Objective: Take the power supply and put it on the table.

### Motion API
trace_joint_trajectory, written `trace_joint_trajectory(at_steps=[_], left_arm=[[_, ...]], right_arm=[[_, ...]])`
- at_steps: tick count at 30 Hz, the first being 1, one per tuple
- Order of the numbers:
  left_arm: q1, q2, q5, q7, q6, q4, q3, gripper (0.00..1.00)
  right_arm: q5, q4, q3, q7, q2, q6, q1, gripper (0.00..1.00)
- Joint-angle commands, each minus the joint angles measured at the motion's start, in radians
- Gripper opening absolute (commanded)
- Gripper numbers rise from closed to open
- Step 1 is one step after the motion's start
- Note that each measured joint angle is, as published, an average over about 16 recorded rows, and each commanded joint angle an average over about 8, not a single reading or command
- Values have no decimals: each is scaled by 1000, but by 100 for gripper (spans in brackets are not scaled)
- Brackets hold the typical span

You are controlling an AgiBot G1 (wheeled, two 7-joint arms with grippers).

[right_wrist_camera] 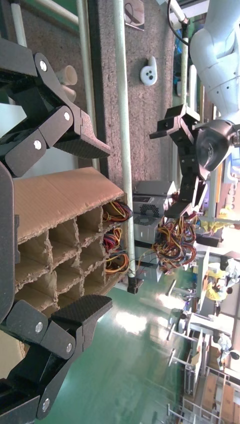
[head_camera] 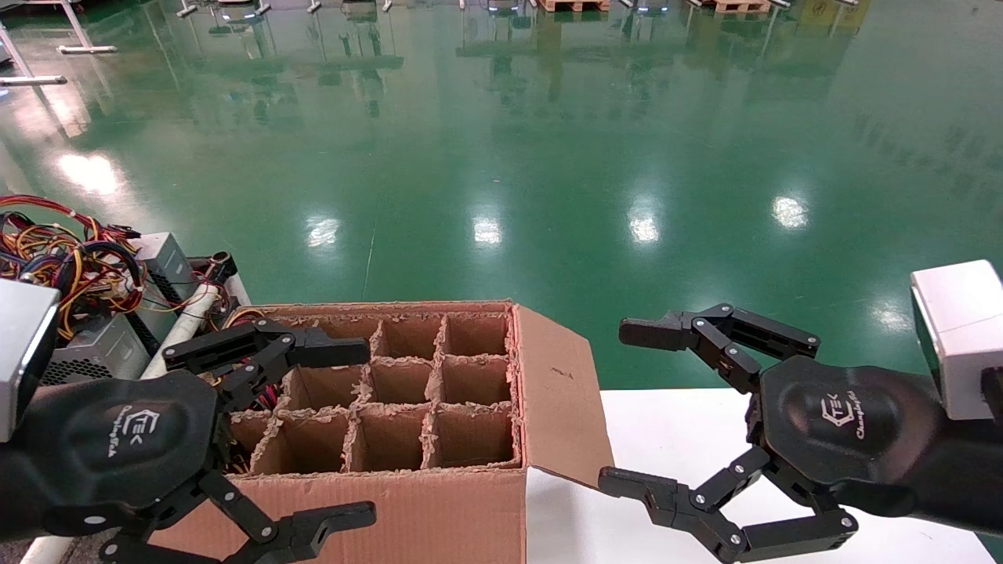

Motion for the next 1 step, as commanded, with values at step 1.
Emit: trace_joint_trajectory(at_steps=[1], left_arm=[[0, 0, 0, 0, 0, 0, 0, 100]], right_arm=[[0, 0, 0, 0, 0, 0, 0, 100]])
